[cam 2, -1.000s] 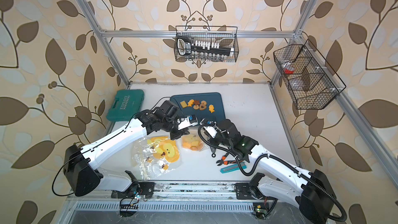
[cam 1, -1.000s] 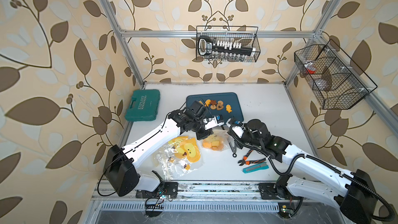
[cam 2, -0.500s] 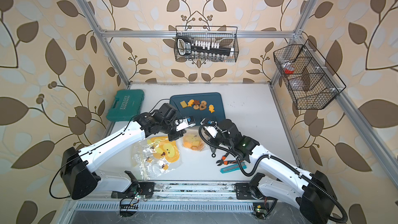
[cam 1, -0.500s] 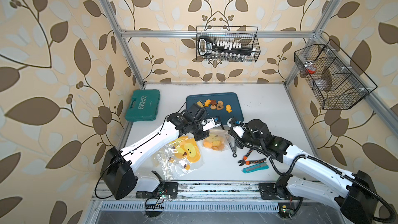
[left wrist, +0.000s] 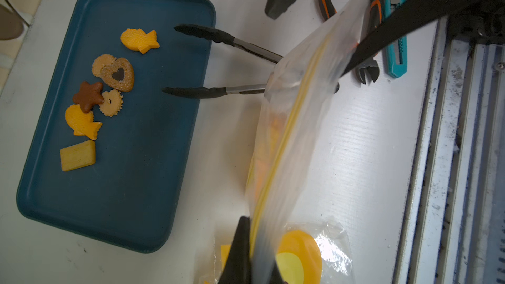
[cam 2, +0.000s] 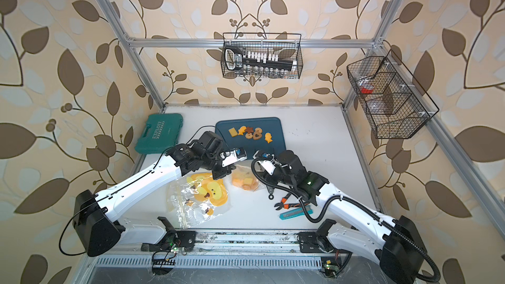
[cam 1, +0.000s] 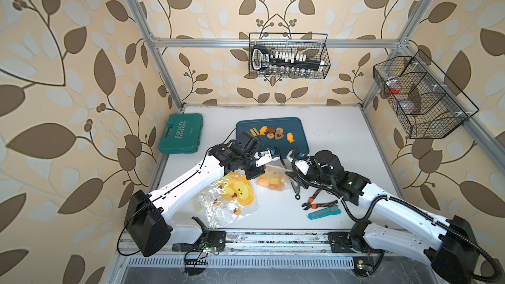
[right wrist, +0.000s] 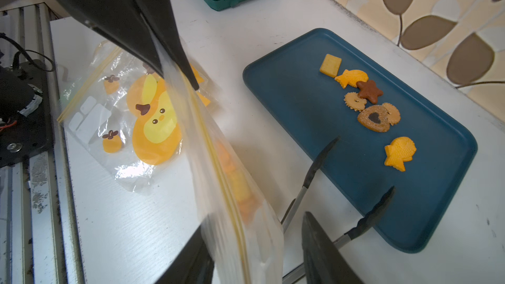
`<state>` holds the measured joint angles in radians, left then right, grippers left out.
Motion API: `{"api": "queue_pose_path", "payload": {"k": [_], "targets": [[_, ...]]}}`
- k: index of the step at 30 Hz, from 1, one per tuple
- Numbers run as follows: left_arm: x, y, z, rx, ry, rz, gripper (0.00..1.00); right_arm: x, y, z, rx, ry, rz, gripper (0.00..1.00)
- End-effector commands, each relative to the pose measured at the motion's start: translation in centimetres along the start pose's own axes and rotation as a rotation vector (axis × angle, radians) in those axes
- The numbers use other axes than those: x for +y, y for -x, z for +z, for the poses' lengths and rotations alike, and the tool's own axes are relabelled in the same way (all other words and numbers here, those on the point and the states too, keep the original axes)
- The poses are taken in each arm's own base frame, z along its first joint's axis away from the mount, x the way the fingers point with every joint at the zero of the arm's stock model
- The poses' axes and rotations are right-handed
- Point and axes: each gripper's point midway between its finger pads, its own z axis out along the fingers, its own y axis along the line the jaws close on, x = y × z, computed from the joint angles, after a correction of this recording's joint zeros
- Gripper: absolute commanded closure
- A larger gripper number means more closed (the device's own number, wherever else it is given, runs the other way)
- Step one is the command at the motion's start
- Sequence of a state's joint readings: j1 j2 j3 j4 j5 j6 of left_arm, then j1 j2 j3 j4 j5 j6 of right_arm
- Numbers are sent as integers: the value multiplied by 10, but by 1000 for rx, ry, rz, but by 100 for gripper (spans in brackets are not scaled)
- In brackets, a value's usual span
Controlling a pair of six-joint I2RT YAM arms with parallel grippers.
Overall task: Put the cookies into a resealable bag to prevent moisture
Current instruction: Close the ziploc bag at the center of the board, then pick up the ziploc bag from the center of the board.
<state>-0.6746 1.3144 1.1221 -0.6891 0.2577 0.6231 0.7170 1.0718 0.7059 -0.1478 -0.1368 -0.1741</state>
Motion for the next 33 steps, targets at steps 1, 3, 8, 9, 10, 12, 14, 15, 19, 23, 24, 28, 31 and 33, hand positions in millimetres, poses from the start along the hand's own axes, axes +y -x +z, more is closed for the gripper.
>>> {"api": "queue_pose_path", "payload": {"k": [1,3,8,9,10,12,14,15,19,23,24,28,31,33], "targets": [[-5,8,-8,-33,-22,7,100,6,21,4,-30,54,-42,51],[-5,8,-8,-37,-21,8,100,6,22,9,-19,64,-51,58],[9,11,-9,-46,51,-37,67,6,30,8,-42,68,-28,100],[21,14,-13,-57,114,-79,41,4,34,5,-54,50,-19,100],[31,19,-21,-68,170,-124,15,-1,37,1,-66,21,-4,100],[47,32,-43,-92,253,-235,1,-12,45,-7,-79,-43,35,100],[64,42,-66,-137,347,-375,1,-26,53,-18,-78,-114,107,100],[71,44,-77,-157,391,-454,1,-30,59,-25,-83,-132,131,100],[85,31,-101,-183,516,-732,1,-54,88,-51,-107,-254,197,100],[89,4,-95,-115,575,-867,1,-97,90,-64,-49,-393,256,100],[89,-1,-91,-99,570,-897,1,-111,88,-65,-34,-416,291,100],[76,0,-72,-79,465,-982,1,-164,78,-72,-12,-481,412,100],[66,11,-58,-121,359,-1047,1,-203,69,-79,4,-568,463,100],[62,15,-54,-145,324,-1066,1,-228,60,-81,14,-608,501,100]]}}
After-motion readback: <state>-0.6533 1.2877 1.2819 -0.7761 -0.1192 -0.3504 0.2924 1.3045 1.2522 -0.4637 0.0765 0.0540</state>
